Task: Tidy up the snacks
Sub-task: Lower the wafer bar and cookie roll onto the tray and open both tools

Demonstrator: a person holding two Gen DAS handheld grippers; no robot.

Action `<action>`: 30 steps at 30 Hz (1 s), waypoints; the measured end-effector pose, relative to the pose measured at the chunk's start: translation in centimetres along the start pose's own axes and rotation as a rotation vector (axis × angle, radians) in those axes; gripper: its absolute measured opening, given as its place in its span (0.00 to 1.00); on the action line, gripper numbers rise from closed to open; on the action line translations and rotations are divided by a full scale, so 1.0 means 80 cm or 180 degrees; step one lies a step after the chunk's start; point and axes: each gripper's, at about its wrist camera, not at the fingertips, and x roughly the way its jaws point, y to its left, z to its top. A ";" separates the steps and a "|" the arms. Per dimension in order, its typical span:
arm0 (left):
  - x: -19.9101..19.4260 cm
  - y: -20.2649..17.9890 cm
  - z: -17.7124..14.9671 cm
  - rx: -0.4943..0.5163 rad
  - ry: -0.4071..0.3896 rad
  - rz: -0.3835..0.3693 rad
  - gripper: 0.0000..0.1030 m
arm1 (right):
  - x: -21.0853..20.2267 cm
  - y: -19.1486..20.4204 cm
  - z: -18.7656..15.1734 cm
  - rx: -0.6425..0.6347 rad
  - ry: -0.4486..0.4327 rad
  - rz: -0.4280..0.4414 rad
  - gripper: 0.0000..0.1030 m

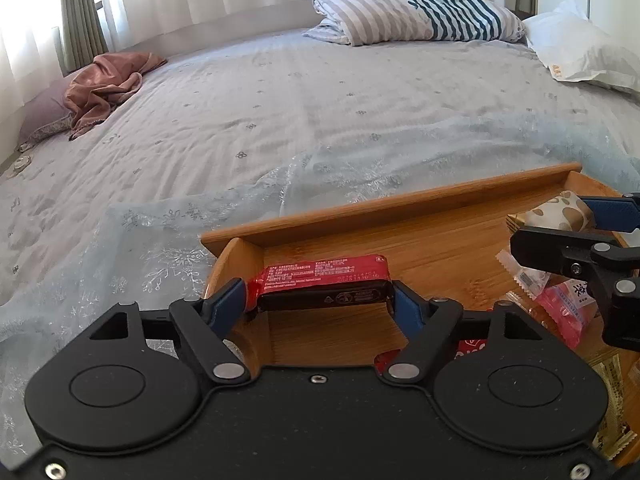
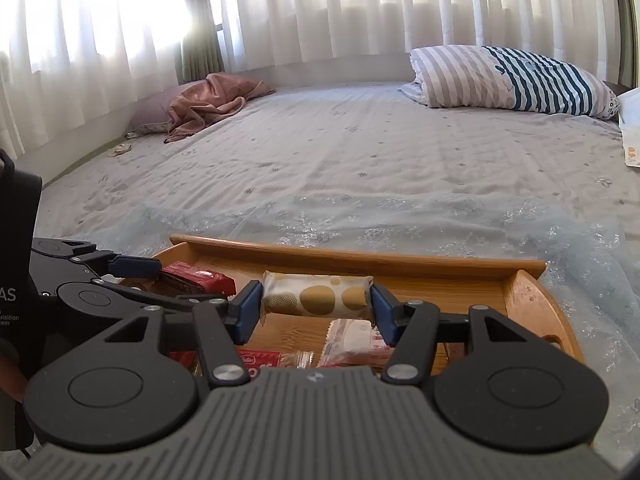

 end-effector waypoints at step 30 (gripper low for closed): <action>-0.044 0.022 -0.003 -0.0171 -0.0112 0.0299 0.96 | -0.007 0.003 0.004 -0.0017 -0.0015 -0.0001 0.64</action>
